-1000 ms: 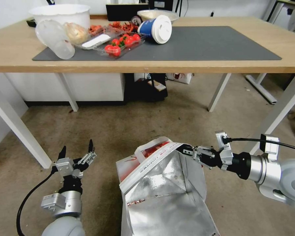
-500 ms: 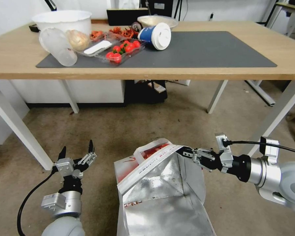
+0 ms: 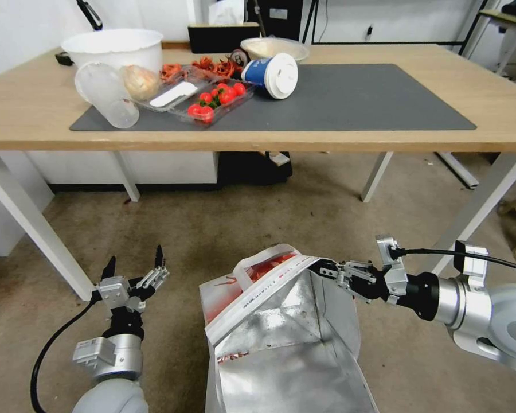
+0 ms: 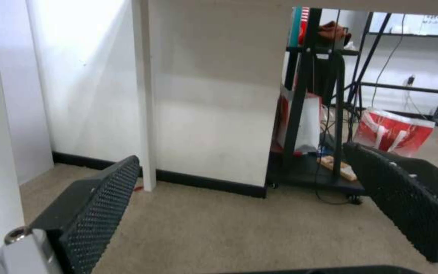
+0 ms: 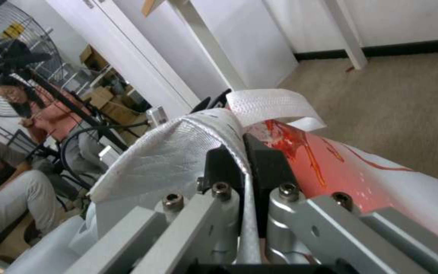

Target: Pick up the food delivery bag from the floor and place it on the table.

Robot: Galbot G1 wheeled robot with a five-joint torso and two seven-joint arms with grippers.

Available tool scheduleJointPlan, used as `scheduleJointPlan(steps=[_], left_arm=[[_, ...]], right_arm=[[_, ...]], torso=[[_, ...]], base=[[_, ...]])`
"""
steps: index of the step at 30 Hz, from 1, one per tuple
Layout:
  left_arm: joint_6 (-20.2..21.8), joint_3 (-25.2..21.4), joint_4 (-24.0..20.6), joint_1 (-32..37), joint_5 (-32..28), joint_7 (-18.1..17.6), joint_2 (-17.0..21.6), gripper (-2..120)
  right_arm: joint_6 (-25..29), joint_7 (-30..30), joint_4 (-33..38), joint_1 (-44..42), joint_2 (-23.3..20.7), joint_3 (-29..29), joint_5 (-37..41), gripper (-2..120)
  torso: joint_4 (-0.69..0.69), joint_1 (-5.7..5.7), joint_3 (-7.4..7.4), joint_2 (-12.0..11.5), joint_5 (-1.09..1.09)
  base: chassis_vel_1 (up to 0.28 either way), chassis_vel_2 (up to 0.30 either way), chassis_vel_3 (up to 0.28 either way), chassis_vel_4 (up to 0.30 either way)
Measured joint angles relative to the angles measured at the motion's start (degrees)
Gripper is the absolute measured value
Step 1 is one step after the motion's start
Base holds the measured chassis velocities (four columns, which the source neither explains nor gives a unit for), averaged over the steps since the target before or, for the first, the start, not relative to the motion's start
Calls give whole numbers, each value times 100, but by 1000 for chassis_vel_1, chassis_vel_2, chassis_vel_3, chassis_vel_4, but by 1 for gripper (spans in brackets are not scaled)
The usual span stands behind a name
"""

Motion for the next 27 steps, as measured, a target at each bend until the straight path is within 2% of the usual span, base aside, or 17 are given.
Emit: scheduleJointPlan(steps=[27], left_arm=[[16,6,14,-1,-10,-21,1,100]], right_arm=[[7,-62,43,-31,-23,14,-60,0]], torso=[[1,159,482,637,0]], base=[[0,0,0,0]])
